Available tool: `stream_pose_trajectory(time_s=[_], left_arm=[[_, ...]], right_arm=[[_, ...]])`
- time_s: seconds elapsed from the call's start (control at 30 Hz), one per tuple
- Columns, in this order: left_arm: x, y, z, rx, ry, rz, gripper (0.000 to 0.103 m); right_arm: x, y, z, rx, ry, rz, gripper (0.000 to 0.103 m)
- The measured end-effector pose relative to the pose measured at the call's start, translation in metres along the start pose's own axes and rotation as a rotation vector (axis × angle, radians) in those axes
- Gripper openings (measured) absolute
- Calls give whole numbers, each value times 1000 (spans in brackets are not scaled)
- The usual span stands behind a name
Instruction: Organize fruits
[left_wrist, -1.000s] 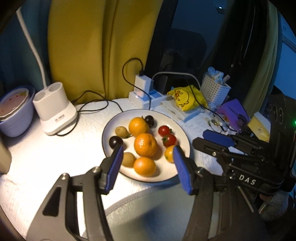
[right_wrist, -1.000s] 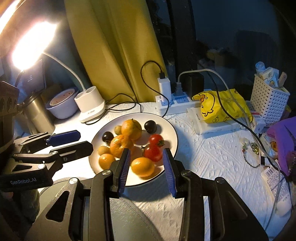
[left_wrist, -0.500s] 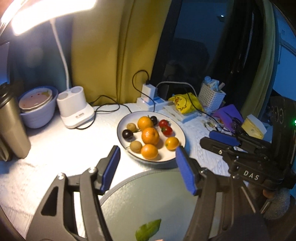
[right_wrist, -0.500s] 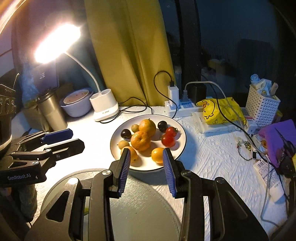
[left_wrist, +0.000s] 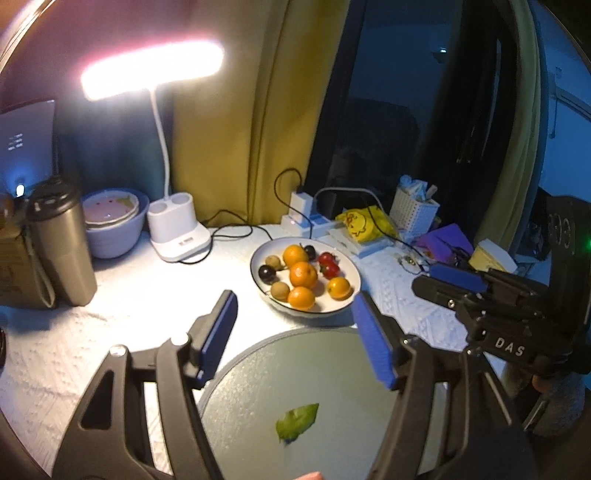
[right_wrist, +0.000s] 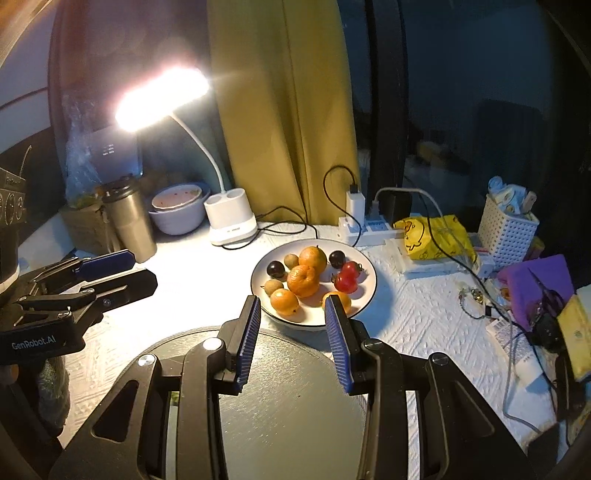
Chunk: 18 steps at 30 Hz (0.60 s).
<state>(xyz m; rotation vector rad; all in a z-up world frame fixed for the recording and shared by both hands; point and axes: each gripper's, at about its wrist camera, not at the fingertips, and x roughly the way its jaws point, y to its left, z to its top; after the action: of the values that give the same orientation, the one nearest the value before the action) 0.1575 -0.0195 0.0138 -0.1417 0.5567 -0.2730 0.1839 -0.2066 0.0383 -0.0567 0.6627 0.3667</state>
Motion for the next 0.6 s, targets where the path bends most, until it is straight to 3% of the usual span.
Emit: stream_pose_trajectory(time_s=[0.1,0.2,0.27,0.33,0.43,0.6], left_arm=[[-15,0,0,-4,-20,2,81],[-30,-2,0,4,-47,13,86],[-39,-4,0,10,-63,25,88],[-48,-6,1,16,-79,32,90],[-59,-11,2,29,-100,51,91],[-74,-22,4,56,-124,105,92]], right_arm=[[-14,6,1,-7,-19,-10,38],[-28,12,3,-11,-42,-21,39],[-38,14,5,-11,-60,-28,40],[-50,17,6,-10,-82,-36,52],[-66,21,9,-13,-114,-47,61],[-93,27,12,-26,-167,-60,63]])
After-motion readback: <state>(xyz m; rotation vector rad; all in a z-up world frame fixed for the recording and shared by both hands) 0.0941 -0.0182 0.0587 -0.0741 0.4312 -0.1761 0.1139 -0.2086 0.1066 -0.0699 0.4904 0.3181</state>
